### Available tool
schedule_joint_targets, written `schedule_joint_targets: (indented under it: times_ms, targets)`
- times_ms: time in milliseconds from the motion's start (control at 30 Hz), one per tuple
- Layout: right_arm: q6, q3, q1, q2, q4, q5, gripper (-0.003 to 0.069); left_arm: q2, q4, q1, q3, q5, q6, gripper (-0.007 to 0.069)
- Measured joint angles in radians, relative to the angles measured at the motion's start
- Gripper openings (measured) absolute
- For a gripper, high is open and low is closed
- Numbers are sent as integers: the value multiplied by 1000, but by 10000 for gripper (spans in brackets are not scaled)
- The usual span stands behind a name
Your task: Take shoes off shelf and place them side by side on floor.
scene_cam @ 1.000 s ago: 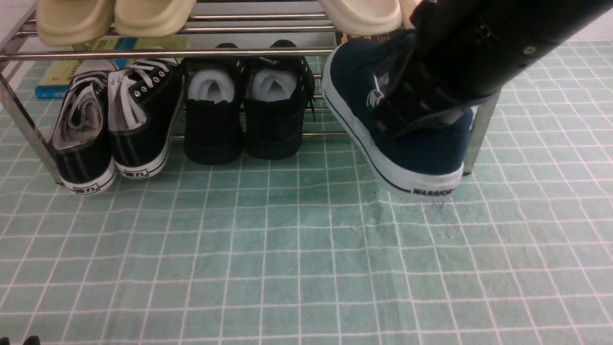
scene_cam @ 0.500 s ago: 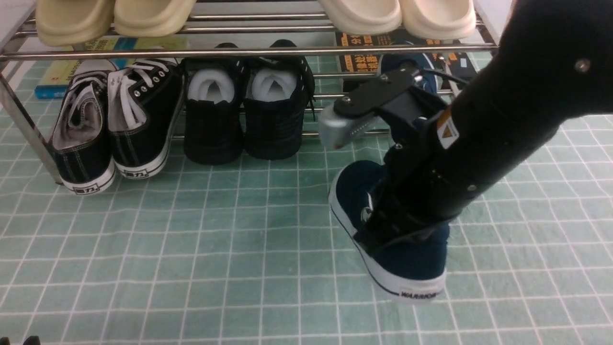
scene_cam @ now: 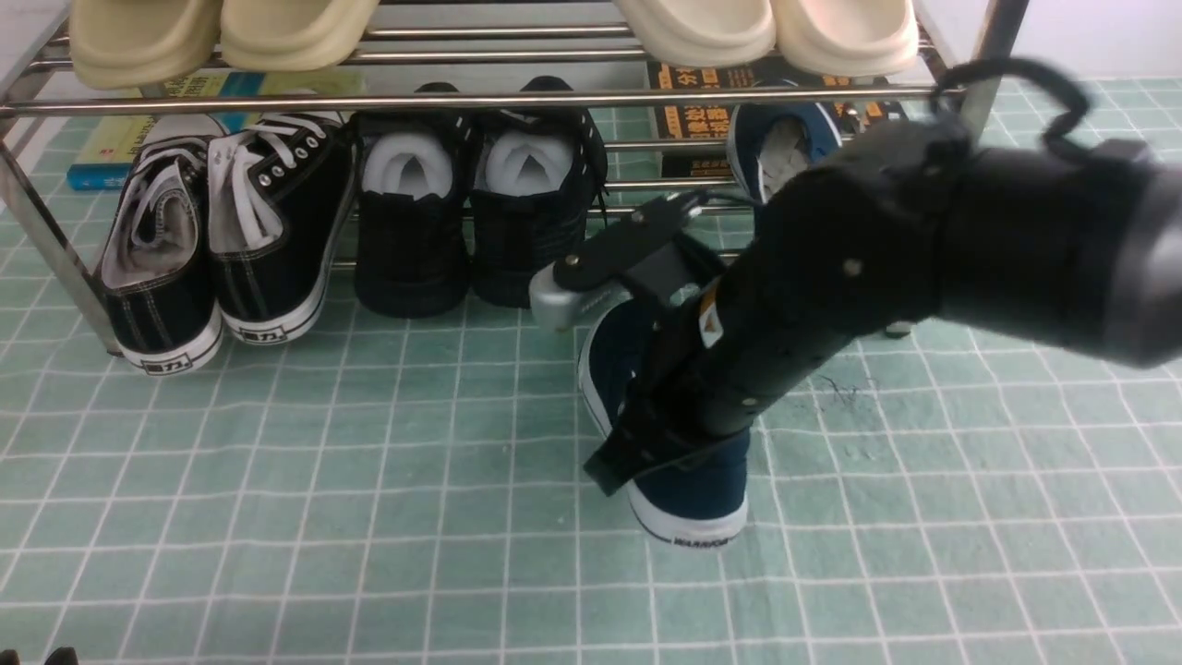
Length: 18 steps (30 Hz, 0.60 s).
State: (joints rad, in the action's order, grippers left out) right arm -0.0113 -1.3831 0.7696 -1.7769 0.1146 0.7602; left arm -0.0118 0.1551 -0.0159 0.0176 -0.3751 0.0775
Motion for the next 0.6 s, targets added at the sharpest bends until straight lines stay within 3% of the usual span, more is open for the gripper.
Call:
schedule_joint_targets:
  times_ms: [200, 433, 600]
  targets:
    - [39, 0, 0, -39, 6, -23, 46, 0, 0, 0, 0, 0, 0, 242]
    - [185, 0, 0, -39, 26, -38, 52, 0, 0, 0, 0, 0, 0, 242]
    - [220, 0, 0, -39, 31, -39, 87, 0, 0, 0, 0, 0, 0, 242]
